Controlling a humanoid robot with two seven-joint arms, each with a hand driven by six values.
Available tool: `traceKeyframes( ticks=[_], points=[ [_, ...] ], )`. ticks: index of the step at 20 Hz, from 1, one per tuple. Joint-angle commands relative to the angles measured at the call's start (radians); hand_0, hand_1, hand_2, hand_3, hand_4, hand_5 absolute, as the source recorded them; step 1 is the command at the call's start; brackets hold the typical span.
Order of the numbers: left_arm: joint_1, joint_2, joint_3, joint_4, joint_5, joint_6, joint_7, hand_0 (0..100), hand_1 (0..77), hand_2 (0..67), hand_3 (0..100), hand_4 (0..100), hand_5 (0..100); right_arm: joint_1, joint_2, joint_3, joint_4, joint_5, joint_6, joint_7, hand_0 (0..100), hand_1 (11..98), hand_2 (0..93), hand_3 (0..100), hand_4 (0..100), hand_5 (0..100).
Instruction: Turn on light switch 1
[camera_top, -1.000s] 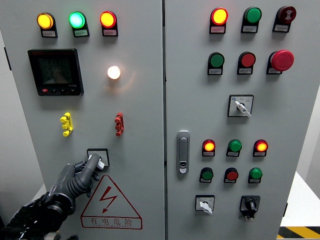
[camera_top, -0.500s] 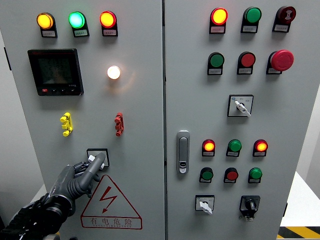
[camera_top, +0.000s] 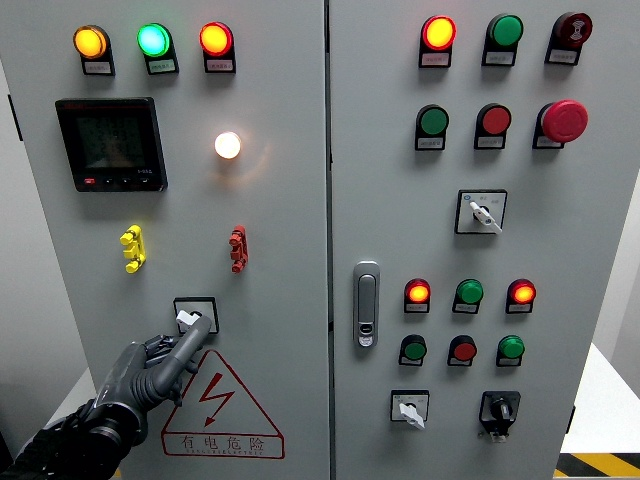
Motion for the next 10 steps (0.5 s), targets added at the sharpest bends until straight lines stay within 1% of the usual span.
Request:
traceKeyframes(
  ticks=[1, 2, 3, 6, 7, 8, 9, 10],
  points=[
    [0.007, 0.000, -0.002, -0.001, 0.000, 0.000, -0.005, 0, 44.2, 47.7, 77, 98, 83, 0.000, -0.0005, 0.001, 0.000, 0.000, -0.001, 0.000, 0, 19.3, 0.0, 20, 19, 10],
    [0.011, 0.000, -0.002, -0.002, 0.000, 0.001, -0.008, 0, 44.8, 47.5, 77, 98, 83, 0.000, 0.0011, 0.001, 0.000, 0.000, 0.000, 0.000, 0, 19.5, 0.0, 20, 19, 10],
    [0.017, 0.000, -0.002, -0.002, -0.002, 0.001, -0.020, 0, 45.5, 47.3, 77, 98, 82, 0.000, 0.0011, 0.000, 0.000, 0.000, 0.000, 0.000, 0, 19.4, 0.0, 20, 19, 10],
    [0.055, -0.001, 0.002, -0.002, -0.009, 0.000, -0.095, 0, 45.3, 44.8, 75, 95, 78, 0.000, 0.0011, 0.000, 0.000, 0.000, 0.000, 0.000, 0, 19.8, 0.0, 20, 19, 10],
    [0.072, -0.003, 0.004, -0.002, -0.024, -0.002, -0.119, 0, 44.0, 43.4, 75, 94, 77, 0.000, -0.0004, 0.001, 0.000, 0.000, 0.000, 0.000, 0, 19.4, 0.0, 20, 19, 10],
    [0.089, -0.003, 0.004, -0.002, -0.058, -0.005, -0.156, 0, 41.5, 41.3, 74, 91, 73, 0.000, 0.0011, 0.001, 0.000, 0.000, 0.000, 0.000, 0, 19.4, 0.0, 20, 19, 10],
    [0.108, -0.001, 0.006, -0.001, -0.092, -0.008, -0.188, 0, 40.4, 40.3, 74, 90, 71, 0.000, -0.0004, 0.000, 0.000, 0.000, -0.001, 0.000, 0, 19.4, 0.0, 20, 19, 10],
    [0.125, 0.002, 0.006, -0.001, -0.124, -0.010, -0.218, 0, 37.9, 38.8, 73, 87, 66, 0.000, 0.0011, 0.001, 0.000, 0.000, 0.000, 0.000, 0, 19.7, 0.0, 20, 19, 10]
  ],
)
